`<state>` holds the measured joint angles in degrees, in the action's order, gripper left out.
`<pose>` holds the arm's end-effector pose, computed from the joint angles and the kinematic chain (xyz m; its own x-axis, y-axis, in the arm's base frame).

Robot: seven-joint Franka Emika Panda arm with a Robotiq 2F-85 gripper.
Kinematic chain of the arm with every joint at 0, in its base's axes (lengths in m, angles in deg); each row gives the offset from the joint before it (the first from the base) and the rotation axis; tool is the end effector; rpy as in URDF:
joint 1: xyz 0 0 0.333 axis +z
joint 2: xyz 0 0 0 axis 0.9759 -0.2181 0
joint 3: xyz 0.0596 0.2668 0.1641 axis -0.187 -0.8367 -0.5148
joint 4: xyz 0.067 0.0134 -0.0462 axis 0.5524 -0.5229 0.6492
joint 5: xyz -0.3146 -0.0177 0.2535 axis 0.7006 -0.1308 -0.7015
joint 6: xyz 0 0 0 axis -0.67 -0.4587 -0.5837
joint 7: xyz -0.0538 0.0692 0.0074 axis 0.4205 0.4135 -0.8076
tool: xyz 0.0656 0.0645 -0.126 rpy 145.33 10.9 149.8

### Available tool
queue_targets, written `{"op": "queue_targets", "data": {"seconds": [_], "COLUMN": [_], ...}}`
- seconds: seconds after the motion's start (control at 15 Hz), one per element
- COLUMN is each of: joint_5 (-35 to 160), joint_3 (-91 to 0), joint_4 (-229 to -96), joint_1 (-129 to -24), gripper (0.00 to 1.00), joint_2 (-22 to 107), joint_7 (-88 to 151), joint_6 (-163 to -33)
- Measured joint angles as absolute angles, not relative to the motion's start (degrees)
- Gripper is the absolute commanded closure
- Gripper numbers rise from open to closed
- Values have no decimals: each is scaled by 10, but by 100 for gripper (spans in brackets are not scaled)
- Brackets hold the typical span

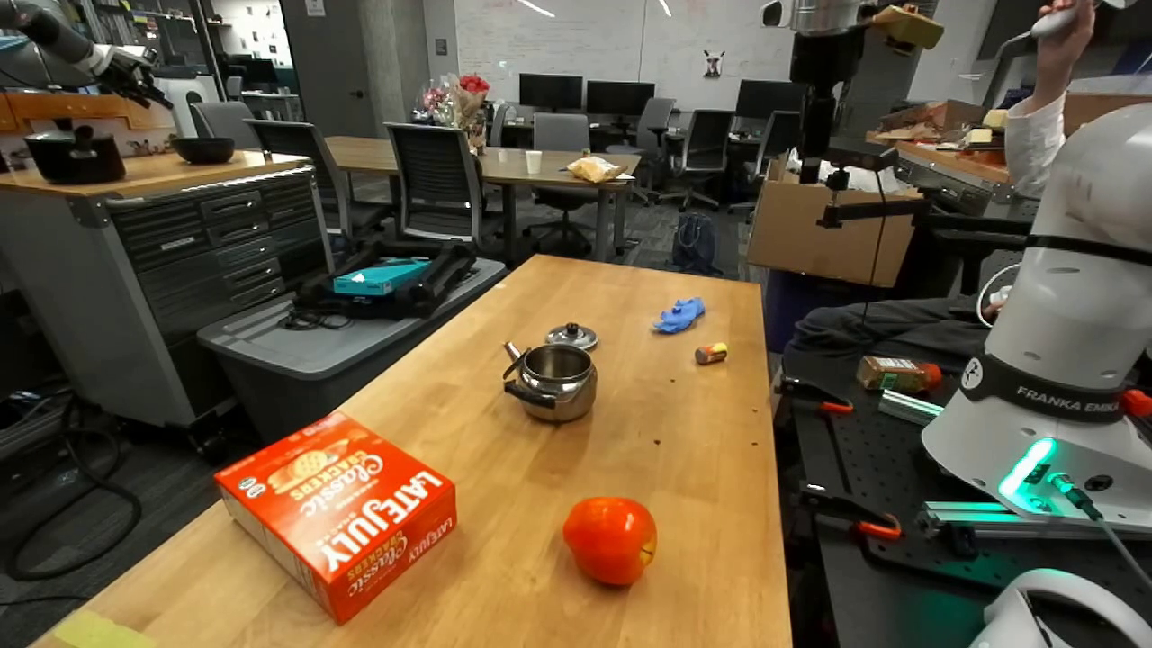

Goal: Put the silver lid on the kettle

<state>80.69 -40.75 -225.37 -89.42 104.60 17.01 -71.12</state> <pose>0.2840 -0.1469 0.4013 0.9951 -0.0305 -0.0941 -0.0082 -0.9735 0.2287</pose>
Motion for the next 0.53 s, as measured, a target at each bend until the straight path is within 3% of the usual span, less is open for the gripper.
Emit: {"op": "queue_targets", "data": {"seconds": [0.53], "joint_5": [765], "joint_3": [-417], "joint_4": [-2236], "joint_1": [-846], "gripper": [0], "joint_2": [984], "joint_7": [194], "joint_6": [-826]}}
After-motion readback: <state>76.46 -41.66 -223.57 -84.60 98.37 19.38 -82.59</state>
